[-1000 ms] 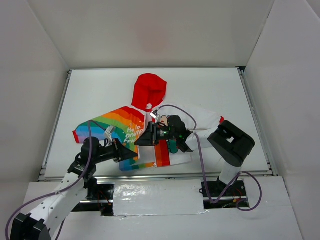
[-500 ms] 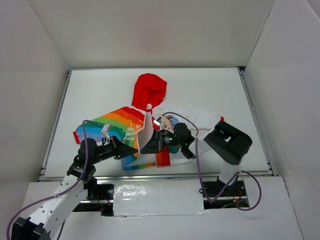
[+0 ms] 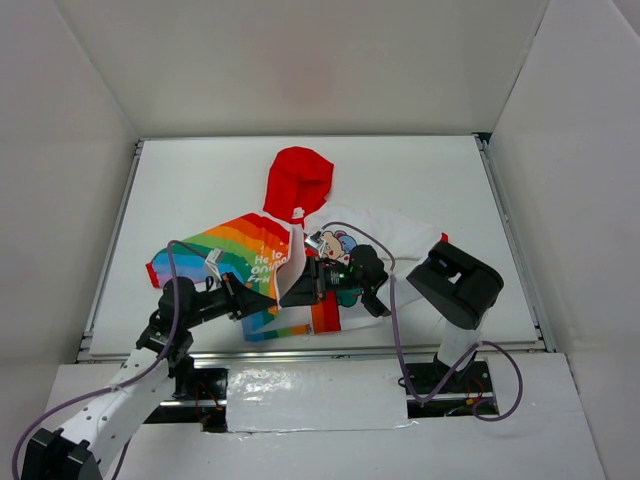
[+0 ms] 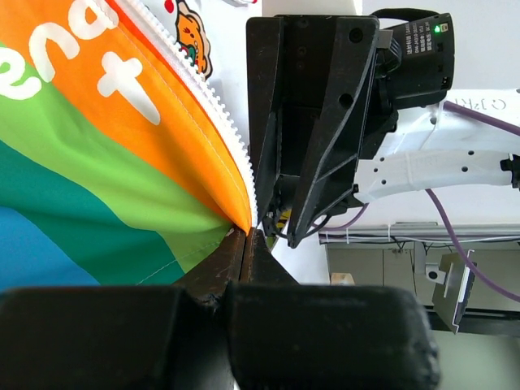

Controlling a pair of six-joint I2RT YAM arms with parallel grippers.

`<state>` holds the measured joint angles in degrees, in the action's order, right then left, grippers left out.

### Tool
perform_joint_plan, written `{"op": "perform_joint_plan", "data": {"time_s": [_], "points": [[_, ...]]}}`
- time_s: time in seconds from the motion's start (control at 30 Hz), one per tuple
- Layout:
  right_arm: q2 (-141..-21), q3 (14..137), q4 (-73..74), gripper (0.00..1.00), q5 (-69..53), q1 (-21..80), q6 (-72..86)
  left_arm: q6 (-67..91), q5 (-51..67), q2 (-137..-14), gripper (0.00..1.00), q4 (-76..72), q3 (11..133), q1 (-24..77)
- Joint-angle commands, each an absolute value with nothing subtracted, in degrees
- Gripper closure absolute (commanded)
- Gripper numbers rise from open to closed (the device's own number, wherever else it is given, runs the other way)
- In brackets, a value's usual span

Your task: Zip up the jacket

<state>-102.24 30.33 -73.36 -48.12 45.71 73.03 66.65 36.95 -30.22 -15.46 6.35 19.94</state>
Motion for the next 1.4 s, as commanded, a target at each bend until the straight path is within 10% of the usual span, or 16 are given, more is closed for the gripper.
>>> {"op": "perform_joint_plan", "data": {"time_s": [0.0, 0.47, 0.63, 0.83, 1.13, 1.37], "points": [[-101.95, 31.82, -79.37, 0.66, -48.96, 45.88, 73.13, 67.24, 37.70, -29.88, 1.00, -19.07, 6.68, 20.21], [-103.27, 33.40, -78.31, 0.76, -48.34, 46.67, 73.56, 68.29, 38.41, -30.76, 1.00, -21.53, 6.33, 20.21], [-102.49, 33.40, -75.25, 1.00, -48.17, 46.67, 72.43, 67.86, 38.67, -31.02, 1.00, -21.01, 6.41, 20.21], [-98.36, 34.19, -62.45, 1.00, -47.99, 46.67, 66.29, 62.68, 39.11, -32.34, 0.70, -14.16, 8.43, 20.21], [-90.97, 36.38, -38.59, 1.00, -44.21, 46.67, 53.45, 61.08, 40.08, -31.73, 0.74, -11.25, 8.70, 20.30], [-92.89, 37.18, -37.26, 1.00, -45.00, 46.67, 52.73, 63.28, 41.31, -31.99, 0.55, -14.94, 7.47, 20.30]]}}
